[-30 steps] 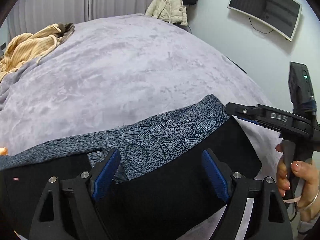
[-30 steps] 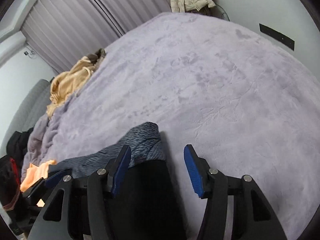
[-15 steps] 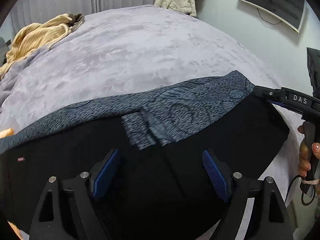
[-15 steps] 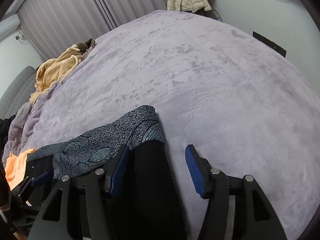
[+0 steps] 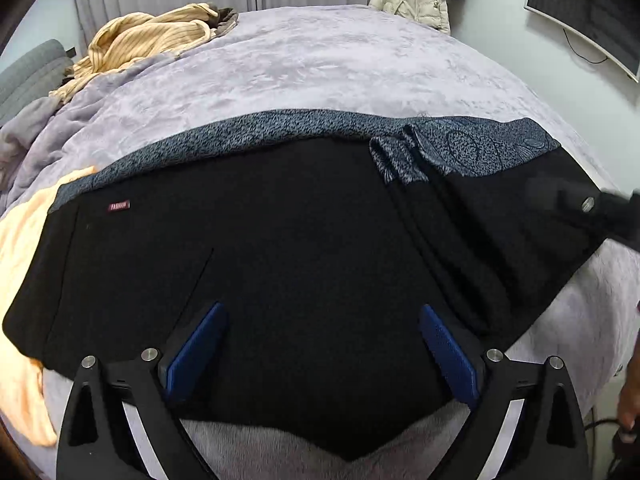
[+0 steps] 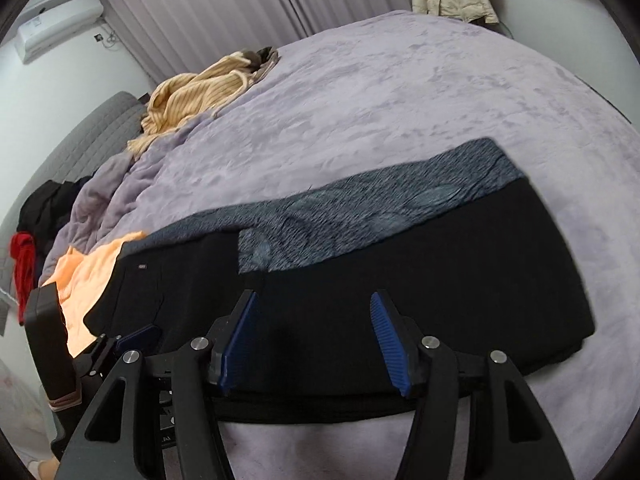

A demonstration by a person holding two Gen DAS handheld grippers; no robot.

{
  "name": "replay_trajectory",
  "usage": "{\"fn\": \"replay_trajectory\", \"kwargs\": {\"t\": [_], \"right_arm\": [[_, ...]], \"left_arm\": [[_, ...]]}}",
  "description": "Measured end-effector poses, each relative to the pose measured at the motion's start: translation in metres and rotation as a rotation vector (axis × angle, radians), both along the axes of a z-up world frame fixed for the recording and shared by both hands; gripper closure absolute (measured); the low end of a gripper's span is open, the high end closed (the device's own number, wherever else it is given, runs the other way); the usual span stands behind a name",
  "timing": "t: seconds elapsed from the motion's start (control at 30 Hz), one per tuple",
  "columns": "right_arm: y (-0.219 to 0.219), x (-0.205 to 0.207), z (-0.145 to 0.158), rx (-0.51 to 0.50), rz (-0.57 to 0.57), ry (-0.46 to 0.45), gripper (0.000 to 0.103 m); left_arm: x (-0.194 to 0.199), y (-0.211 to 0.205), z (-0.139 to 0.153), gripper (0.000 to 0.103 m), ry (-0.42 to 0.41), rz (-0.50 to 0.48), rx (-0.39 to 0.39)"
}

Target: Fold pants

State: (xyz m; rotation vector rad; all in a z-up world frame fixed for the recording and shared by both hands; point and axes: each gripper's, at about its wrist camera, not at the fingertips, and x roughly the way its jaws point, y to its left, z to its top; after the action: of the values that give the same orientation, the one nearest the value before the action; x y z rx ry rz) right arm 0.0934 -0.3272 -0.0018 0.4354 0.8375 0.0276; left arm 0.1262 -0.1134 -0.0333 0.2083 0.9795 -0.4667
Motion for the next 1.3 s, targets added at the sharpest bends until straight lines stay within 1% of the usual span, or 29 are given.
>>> {"fn": "replay_trajectory", "kwargs": {"t": [0.07, 0.13, 0.27, 0.53, 0.63, 0.9, 0.97, 1.07, 1.1, 1.13, 1.2, 1.3], "right_arm": [[0.01, -0.003, -0.009, -0.008, 0.012, 0.008, 0.041], [0.022, -0.009, -0.009, -0.071, 0.024, 0.001, 0.041], [0.028, -0.017, -0.011, -0.114, 0.045, 0.004, 0.041], [0.018, -0.019, -0.016, -0.025, 0.005, -0.003, 0.041], [0.018, -0.022, -0.017, -0.024, -0.002, -0.014, 0.041], [0.025, -0.026, -0.016, -0.061, -0.023, -0.021, 0.041], [0.027, -0.027, -0.013, -0.084, -0.033, -0.014, 0.04], [0.039, -0.027, -0.009, -0.15, -0.023, 0.001, 0.033], [0.046, -0.027, -0.008, -0.188, -0.021, 0.006, 0.032], [0.05, -0.027, -0.008, -0.215, -0.017, 0.009, 0.032], [0.058, -0.029, -0.009, -0.248, -0.003, 0.009, 0.026], [0.064, -0.032, -0.011, -0.284, 0.003, 0.011, 0.025]], "left_arm": [[-0.002, 0.005, 0.0, 0.005, 0.001, 0.005, -0.012], [-0.004, 0.01, 0.001, 0.005, 0.002, 0.009, -0.02], [-0.005, 0.017, 0.004, 0.005, 0.021, 0.03, -0.024], [-0.016, 0.027, 0.01, 0.005, 0.023, 0.062, -0.031], [-0.019, 0.034, 0.012, 0.005, 0.028, 0.067, -0.036], [-0.025, 0.053, 0.017, 0.005, 0.045, 0.078, -0.064], [-0.028, 0.057, 0.019, 0.005, 0.048, 0.085, -0.067], [-0.031, 0.065, 0.021, 0.005, 0.044, 0.099, -0.07], [-0.03, 0.069, 0.02, 0.005, 0.045, 0.106, -0.077], [-0.031, 0.075, 0.02, 0.005, 0.048, 0.114, -0.085], [-0.029, 0.089, 0.018, 0.005, 0.059, 0.134, -0.107], [-0.028, 0.111, 0.013, 0.005, 0.074, 0.172, -0.134]]}}
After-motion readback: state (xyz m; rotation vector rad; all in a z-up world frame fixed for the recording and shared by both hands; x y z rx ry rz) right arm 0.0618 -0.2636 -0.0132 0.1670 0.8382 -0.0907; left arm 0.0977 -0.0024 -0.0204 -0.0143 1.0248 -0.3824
